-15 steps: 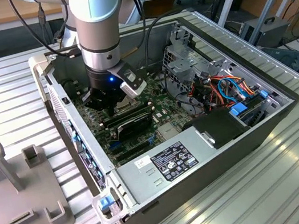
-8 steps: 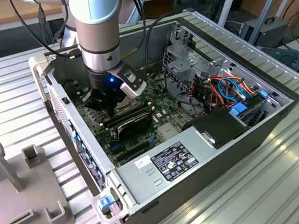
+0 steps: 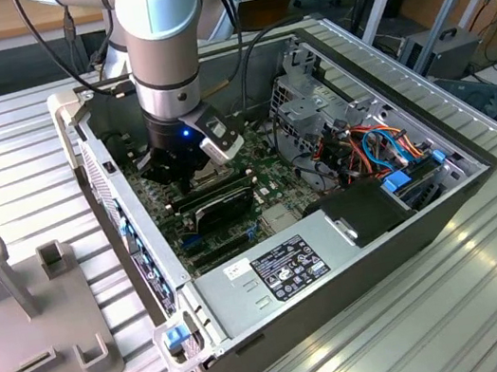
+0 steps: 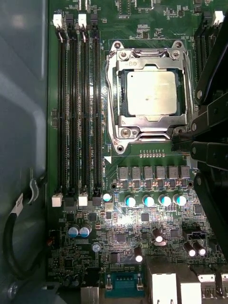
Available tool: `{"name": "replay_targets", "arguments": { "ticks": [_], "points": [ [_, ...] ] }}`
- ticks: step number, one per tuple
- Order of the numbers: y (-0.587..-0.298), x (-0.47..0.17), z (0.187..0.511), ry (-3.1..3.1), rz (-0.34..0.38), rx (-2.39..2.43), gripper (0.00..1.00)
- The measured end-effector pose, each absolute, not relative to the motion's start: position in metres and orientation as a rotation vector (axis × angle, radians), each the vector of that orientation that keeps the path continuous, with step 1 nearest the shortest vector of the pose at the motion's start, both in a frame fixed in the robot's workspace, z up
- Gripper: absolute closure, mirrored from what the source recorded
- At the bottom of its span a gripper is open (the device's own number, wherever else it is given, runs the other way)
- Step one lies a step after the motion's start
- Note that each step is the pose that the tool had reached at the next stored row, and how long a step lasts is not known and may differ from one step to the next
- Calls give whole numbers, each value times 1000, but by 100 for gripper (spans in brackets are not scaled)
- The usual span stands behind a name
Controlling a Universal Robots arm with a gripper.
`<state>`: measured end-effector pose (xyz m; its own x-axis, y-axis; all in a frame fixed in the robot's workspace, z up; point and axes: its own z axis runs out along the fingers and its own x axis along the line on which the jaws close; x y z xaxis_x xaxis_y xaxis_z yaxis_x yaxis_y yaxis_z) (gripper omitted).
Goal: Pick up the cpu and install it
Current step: 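Install the second cpu locking lever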
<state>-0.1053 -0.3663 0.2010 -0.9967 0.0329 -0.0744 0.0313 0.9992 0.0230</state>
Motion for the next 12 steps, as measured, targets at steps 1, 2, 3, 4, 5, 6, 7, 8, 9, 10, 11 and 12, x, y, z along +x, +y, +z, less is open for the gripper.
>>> {"name": "replay_targets", "arguments": {
  "ticks": [1,2,3,4,5,6,7,8,9,10,11,12],
  "points": [
    [-367,-105,201,3066,33,49,89],
    [-367,-105,201,3066,33,49,89],
    [-368,-105,201,3066,32,49,89],
    [-368,-105,201,3066,32,49,89],
    [-368,-105,201,3066,32,49,89],
    [-368,-105,201,3066,32,49,89],
    [-368,-105,202,3066,32,49,89],
    [-368,-105,204,3066,32,49,89],
    [-368,-105,206,3066,32,49,89],
    [-368,-105,208,3067,31,49,89],
    [-368,-105,211,3067,31,49,89],
    [-368,-105,213,3067,30,49,89]
  ]
}}
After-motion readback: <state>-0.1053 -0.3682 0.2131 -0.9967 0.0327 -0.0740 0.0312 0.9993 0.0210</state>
